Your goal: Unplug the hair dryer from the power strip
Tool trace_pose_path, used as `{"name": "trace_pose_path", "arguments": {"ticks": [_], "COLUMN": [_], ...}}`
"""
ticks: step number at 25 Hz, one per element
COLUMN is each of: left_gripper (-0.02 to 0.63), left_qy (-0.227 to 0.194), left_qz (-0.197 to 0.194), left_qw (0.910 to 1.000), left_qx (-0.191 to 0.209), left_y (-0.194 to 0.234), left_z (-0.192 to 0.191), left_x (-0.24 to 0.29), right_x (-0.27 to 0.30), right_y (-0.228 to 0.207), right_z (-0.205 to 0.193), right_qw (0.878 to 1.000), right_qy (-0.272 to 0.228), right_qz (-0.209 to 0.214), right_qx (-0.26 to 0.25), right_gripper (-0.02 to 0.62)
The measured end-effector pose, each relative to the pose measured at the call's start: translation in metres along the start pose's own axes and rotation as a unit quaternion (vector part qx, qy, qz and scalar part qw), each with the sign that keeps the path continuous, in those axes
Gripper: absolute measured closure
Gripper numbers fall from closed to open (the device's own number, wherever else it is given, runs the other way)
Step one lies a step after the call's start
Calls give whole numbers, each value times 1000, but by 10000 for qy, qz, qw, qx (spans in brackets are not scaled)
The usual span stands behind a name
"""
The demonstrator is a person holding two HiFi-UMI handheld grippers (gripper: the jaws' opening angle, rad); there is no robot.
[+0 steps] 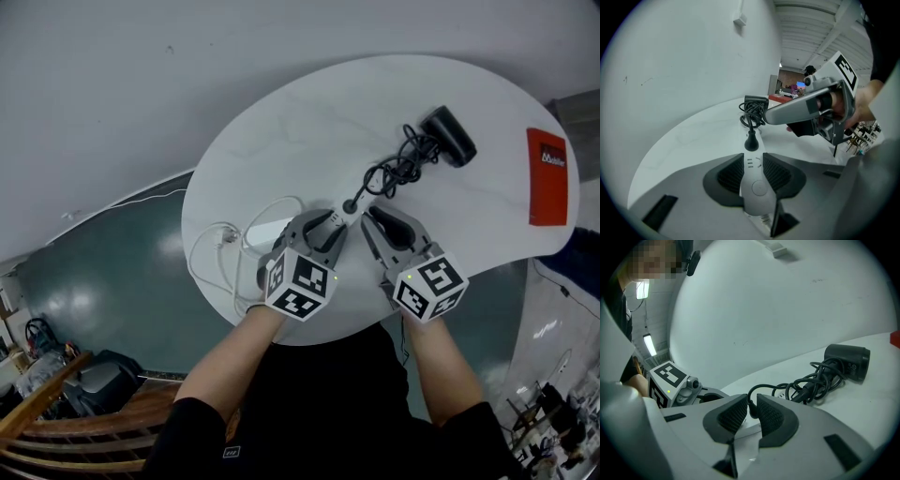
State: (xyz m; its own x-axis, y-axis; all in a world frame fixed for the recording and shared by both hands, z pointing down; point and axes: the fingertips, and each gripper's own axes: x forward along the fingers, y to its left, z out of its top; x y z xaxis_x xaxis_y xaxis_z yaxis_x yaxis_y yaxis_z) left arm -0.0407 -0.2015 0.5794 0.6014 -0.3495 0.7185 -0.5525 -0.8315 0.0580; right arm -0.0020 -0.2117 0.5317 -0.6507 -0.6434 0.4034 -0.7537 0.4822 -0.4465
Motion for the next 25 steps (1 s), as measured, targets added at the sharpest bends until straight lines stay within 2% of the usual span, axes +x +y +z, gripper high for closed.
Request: {"name": "trace_pose_path", "arguments": {"ticks": [2, 4, 6, 14, 20, 25], "left_gripper": [479, 479, 476, 491, 518, 517], "left_qy": [-9, -23, -34, -209, -230, -193], "left_qz": [23, 46, 33, 47, 140, 198], "left_qw": [10000, 9999, 9999, 9997, 9996, 9996], "left_qx": [49, 102, 109, -75, -64, -19], "left_y": [0, 0, -1, 3, 4, 4], "left_z": [-1, -1, -1, -2, -3, -2], "left_x": [1, 1, 1, -1, 1, 2], "right_x": [4, 9, 14, 40, 41, 40], "right_y": [0, 1, 3, 2, 1, 3], "right_z": [-2, -4, -6, -23, -23, -19], "right_qw": [10000, 9999, 9996, 9939, 9860, 9831], "right_qy": [46, 121, 193, 675, 815, 839], "right_qz": [24, 90, 132, -140, -279, -349], "right_qx": [-35, -74, -135, -858, -1425, -1587], "right_gripper": [547, 489, 471, 474, 511, 526]}}
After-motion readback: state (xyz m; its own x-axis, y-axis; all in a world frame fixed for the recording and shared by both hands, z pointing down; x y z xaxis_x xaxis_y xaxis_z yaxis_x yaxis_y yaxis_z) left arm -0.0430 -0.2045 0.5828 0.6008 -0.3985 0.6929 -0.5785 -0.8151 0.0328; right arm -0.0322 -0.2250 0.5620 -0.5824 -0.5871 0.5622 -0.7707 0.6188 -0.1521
